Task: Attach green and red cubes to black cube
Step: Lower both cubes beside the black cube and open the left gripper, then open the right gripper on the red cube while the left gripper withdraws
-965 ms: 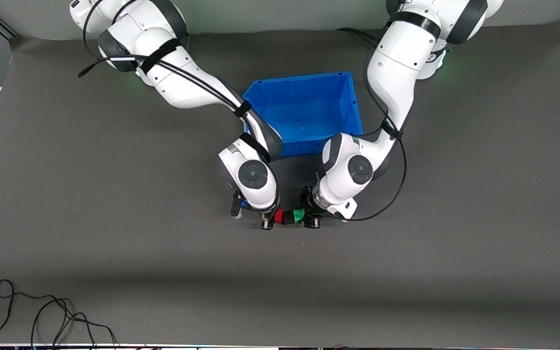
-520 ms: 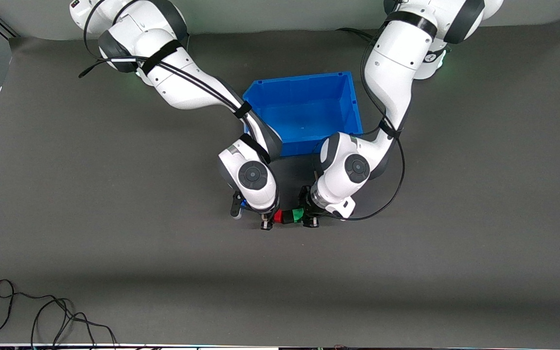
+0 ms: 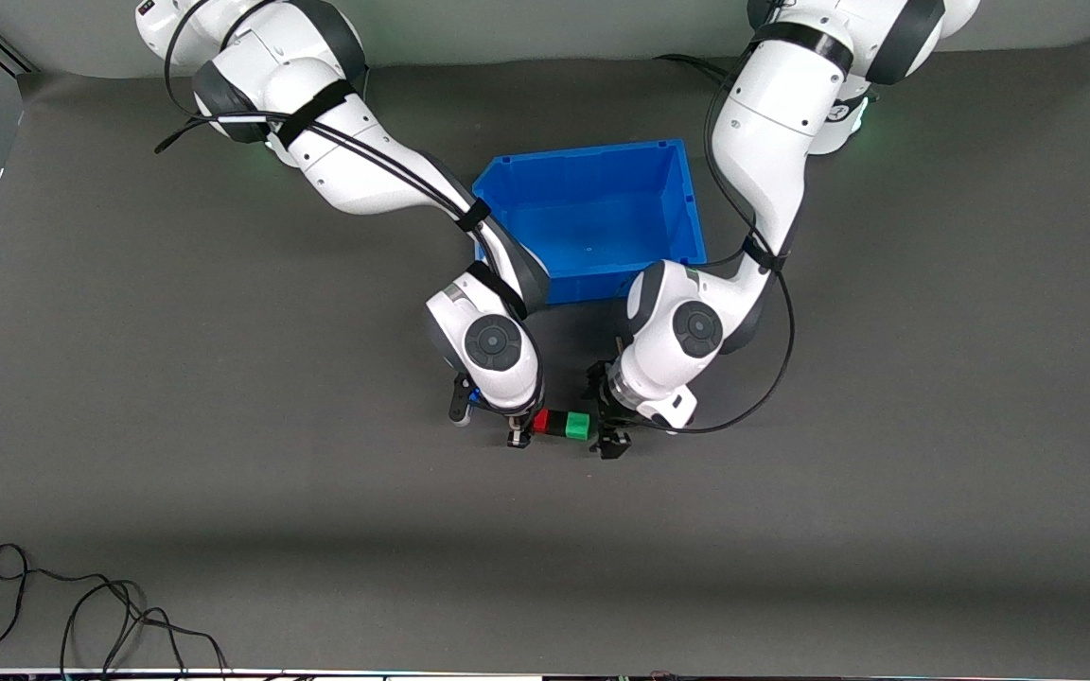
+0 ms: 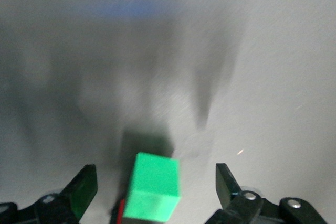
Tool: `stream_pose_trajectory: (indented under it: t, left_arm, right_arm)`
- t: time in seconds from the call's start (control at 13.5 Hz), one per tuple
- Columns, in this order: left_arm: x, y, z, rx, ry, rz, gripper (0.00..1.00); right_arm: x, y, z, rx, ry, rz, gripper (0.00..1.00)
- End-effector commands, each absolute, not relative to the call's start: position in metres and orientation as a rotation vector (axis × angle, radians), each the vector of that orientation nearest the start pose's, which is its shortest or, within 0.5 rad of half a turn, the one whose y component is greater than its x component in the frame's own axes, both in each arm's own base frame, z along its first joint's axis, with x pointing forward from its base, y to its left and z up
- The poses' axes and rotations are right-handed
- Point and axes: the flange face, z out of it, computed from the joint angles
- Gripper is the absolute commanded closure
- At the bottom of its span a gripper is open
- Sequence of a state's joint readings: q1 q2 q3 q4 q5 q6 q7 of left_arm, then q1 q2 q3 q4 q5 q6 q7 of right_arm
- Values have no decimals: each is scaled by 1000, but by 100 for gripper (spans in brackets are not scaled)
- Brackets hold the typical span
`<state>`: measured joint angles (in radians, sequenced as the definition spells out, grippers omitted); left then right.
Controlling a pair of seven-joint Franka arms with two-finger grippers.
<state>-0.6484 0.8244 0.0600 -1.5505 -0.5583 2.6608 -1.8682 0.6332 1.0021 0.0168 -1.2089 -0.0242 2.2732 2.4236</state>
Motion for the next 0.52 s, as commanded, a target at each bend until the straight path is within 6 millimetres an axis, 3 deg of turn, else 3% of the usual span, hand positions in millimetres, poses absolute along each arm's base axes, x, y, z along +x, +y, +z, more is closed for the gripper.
stream_pose_trajectory:
  t: [0.0,0.07,0.15,0.22,0.45]
  left_arm:
    - [626,-357,208,1825,2151,-186,0]
    - [632,-335,222,1904,2131,-169,0]
    - [637,-306,236,1987,2098,-174,0]
    - [644,-268,251,2036,2077,-197,0]
    - [659,-166,299,2168,1948,-312,0]
  right_arm:
    - [613,463,171,-1935,2393,-57,100]
    - [614,462,173,-1937,2388,-58,92]
    - [618,459,176,-1936,2381,-61,41]
    - [621,458,181,-1957,2354,-61,1]
    - [633,452,198,-1952,2325,-56,0]
